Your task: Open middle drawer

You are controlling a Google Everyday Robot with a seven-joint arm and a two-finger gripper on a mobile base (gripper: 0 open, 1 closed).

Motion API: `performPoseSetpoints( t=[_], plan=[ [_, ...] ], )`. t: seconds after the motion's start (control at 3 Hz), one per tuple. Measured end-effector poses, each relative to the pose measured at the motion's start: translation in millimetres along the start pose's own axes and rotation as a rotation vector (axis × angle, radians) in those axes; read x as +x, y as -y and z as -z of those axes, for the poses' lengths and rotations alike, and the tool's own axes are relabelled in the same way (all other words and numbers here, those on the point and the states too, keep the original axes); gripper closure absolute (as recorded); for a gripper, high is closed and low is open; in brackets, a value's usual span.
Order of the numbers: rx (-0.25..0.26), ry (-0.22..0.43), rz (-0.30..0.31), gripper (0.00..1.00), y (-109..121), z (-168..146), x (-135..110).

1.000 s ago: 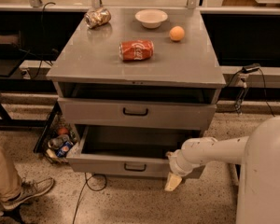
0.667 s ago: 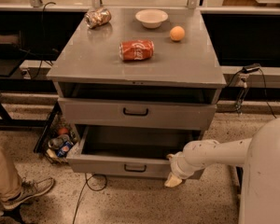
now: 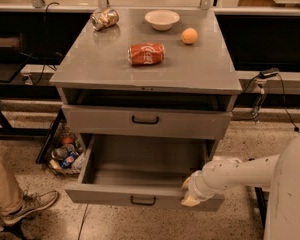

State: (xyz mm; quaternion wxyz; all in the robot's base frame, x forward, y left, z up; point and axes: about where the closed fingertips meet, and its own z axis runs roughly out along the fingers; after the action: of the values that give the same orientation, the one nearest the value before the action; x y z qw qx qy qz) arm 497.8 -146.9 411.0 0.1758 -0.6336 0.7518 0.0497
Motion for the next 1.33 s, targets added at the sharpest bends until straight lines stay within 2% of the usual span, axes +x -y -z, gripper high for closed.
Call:
performPoseSetpoints(
  t=[0.33, 0.67, 1.0, 1.33],
  plan=[
    [0.0, 0.0, 0.0, 1.0, 0, 0, 0],
    [0.011, 0.011, -0.045, 0.85, -21, 4, 8],
    [0.004, 0.013, -0.054, 0.62, -38, 1, 12],
    [0.003, 0.013, -0.054, 0.38, -38, 1, 12]
  ],
)
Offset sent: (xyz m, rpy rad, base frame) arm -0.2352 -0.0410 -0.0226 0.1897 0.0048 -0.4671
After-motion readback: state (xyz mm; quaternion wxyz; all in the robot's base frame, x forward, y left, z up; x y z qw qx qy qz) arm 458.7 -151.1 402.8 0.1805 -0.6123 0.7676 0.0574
